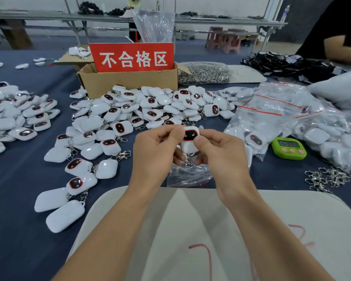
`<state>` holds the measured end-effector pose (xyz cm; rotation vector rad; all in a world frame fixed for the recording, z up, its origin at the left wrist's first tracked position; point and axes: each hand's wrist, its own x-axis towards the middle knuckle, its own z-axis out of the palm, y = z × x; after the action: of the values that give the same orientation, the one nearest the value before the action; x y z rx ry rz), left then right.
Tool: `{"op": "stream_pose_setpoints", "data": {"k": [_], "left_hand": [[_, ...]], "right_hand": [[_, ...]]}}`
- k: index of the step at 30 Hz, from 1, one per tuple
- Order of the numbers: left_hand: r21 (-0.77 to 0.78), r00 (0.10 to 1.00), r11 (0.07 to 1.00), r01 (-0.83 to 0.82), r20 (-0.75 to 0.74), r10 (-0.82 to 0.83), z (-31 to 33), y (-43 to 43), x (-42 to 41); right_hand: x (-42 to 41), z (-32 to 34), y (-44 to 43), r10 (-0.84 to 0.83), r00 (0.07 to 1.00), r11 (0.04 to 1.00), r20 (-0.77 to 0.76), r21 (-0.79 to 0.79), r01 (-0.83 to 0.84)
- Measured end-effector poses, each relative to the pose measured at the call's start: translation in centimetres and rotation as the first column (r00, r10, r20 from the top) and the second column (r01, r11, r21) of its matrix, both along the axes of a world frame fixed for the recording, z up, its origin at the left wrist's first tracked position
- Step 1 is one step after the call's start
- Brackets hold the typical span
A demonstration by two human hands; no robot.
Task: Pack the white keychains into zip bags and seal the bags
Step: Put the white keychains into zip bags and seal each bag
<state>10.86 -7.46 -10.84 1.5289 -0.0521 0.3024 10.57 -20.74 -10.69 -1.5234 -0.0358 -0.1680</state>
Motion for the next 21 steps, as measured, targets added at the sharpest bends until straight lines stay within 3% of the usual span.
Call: {"op": "stream_pose_setpoints", "data": {"k": [8, 12, 21], "left_hand": [[0.073, 0.999, 0.997, 0.036, 0.032, -0.038, 0.0, 0.4, 0.2], [0.124, 0.993, 0.986, 0.111, 0.038, -0.116, 0.1, 0.5, 0.0], [0.142, 0.995, 0.985, 0.096, -0.042, -0.091, -0.6, 0.1, 0.0]], "right_hand": [[0.1, -0.1, -0.5, 0.094, 0.993, 0.993, -0.068, 0.079, -0.089], [0.4, -0.3, -1.2, 0.064, 0.992, 0.996, -0.107, 0.07, -0.057], [0.5, -0.6, -0.8, 0.047, 0.997, 0.998, -0.061, 0.043, -0.044]]}}
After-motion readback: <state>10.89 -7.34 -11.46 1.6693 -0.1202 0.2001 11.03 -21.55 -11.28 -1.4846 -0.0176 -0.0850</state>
